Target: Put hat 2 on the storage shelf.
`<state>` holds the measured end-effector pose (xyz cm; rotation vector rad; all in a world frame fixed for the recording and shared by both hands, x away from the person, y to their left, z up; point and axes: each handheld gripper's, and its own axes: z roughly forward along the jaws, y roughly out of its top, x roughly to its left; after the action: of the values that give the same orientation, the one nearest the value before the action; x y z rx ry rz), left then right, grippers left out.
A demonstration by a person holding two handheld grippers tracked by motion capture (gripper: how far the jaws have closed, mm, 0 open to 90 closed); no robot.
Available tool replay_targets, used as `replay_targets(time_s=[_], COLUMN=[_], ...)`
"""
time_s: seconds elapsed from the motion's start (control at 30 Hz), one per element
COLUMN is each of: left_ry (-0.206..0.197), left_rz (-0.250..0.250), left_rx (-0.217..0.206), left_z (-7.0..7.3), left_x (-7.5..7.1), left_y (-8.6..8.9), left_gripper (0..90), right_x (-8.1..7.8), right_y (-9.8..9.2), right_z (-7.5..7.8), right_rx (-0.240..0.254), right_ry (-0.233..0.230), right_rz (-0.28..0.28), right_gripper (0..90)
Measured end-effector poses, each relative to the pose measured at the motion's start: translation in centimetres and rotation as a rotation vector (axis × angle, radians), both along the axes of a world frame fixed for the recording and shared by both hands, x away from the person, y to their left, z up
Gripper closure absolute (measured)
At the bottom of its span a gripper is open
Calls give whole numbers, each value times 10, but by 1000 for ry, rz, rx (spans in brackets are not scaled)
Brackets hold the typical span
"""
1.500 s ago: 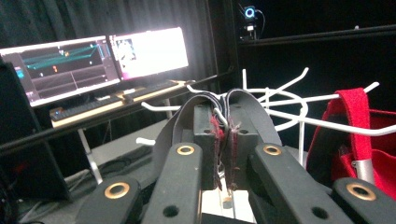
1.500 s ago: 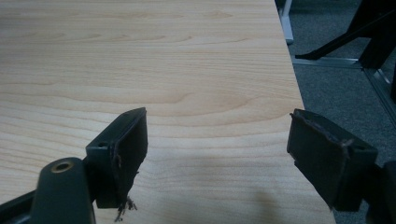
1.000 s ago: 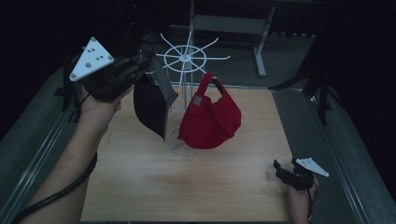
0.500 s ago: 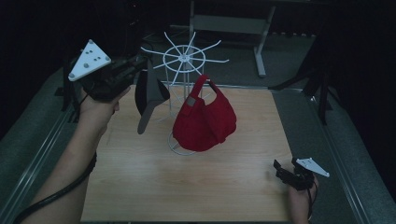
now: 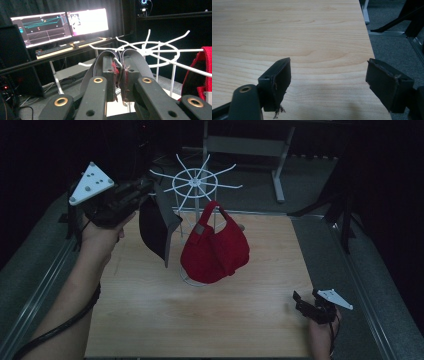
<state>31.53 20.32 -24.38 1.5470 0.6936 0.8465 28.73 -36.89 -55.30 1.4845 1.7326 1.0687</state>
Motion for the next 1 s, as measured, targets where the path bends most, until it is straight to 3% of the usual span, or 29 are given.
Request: replay_targets(time_s=[0.13, 0.23, 0.6, 0.87, 1.0], left_ry=[10, 23, 19, 40, 44], left_rz=[1, 7, 0, 20, 18], left_rx=[0, 13, -38, -71, -71], left_z=[-1, -4, -13, -17, -26], left_x=[0, 2, -4, -9, -12], left_y=[3, 4, 14, 26, 34], left_gripper=[804, 723, 633, 618, 618], right_x=[0, 0, 0, 1, 0], right_y=[0, 0, 1, 1, 1], right_z=[0, 0, 0, 0, 0], right_rx=[-1, -3, -7, -10, -9], right_ry=[1, 3, 6, 6, 4], right_rz=[0, 0, 0, -1, -2], right_gripper=[200, 201, 201, 201, 200])
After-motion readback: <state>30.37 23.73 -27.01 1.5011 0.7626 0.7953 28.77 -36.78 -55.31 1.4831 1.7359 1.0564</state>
